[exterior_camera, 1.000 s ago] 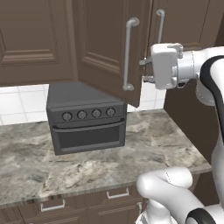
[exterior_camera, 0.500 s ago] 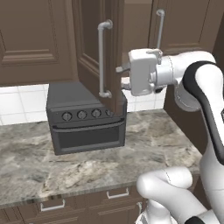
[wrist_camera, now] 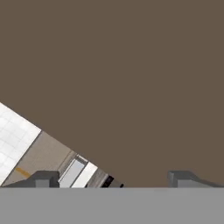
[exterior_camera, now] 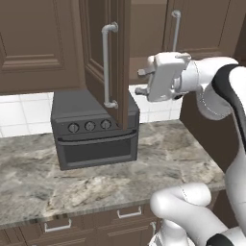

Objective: Open the cabinet and move the ladle to the pot. Then close the cabinet.

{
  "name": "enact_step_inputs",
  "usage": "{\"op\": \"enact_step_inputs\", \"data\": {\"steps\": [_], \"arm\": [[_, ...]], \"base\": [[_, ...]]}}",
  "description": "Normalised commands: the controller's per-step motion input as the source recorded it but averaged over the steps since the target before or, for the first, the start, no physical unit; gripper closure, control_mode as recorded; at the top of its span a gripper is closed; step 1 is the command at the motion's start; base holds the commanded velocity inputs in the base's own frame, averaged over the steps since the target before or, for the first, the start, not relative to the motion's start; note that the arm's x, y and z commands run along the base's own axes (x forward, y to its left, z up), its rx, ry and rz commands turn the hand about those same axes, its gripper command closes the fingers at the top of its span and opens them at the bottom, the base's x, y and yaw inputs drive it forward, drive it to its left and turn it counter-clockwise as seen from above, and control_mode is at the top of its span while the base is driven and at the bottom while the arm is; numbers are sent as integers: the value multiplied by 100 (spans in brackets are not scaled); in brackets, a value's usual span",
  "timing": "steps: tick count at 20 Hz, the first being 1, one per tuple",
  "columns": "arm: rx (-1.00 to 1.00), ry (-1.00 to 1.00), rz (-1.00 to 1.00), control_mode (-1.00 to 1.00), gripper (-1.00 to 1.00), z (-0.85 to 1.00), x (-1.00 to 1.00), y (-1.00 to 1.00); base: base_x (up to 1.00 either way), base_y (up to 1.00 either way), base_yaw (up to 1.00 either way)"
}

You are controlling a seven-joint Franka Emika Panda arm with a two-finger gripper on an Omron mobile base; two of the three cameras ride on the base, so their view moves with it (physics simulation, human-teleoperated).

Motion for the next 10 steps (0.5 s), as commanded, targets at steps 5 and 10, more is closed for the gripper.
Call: {"op": "enact_step_inputs", "data": {"steps": [5,10], "arm": [[-5,-6,0,-100,-100,23,3,-90],[-9,-10,-6,-100,-100,1,54,-51]], "base": [[0,0,0],[0,0,0]]}}
